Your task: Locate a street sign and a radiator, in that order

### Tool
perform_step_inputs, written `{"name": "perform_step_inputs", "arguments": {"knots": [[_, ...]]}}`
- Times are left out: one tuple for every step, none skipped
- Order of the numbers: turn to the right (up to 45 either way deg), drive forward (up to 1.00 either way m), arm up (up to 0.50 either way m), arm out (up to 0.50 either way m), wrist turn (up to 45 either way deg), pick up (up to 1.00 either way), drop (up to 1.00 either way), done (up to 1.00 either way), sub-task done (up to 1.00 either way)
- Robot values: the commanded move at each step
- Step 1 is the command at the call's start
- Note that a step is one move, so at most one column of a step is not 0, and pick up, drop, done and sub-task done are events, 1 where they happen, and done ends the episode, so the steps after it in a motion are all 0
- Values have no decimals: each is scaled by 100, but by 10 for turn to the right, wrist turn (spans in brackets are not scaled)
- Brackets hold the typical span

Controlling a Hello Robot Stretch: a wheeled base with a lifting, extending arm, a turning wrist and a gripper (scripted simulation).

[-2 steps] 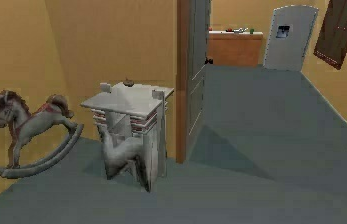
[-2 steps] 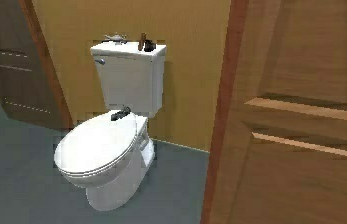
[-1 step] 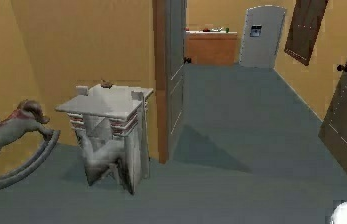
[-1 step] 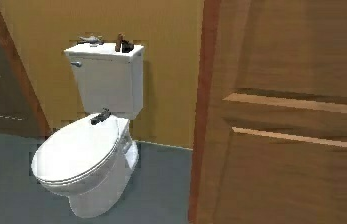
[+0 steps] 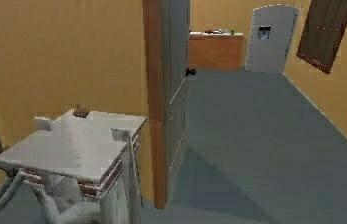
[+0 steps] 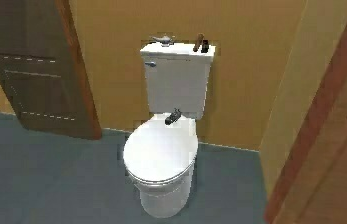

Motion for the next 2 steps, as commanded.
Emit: {"name": "perform_step_inputs", "arguments": {"knots": [[-240,0,0,0,0,0,0,0,0],[0,0,0,0,0,0,0,100,0]]}}
